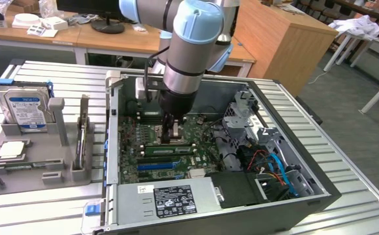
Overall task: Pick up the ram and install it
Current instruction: 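Press down the ram until it locks into place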
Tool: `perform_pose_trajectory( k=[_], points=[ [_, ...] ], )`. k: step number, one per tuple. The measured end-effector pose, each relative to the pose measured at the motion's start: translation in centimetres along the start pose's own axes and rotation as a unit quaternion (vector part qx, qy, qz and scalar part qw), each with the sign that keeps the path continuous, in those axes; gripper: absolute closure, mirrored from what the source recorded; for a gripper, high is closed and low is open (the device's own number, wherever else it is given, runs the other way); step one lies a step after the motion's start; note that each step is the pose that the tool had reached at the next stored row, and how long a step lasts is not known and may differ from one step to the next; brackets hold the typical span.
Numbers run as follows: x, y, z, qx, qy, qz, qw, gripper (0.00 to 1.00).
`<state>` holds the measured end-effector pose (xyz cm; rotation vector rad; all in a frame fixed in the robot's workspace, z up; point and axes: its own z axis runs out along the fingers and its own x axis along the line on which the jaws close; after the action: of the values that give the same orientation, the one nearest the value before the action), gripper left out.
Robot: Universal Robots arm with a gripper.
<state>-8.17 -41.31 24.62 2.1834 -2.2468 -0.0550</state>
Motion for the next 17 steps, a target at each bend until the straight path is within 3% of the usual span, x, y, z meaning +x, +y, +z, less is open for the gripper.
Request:
perform_pose_trajectory(
  k=[17],
  points=[
    [0.01,-0.02,0.67,0.0,0.0,0.0,1.0,0.89]
  ],
)
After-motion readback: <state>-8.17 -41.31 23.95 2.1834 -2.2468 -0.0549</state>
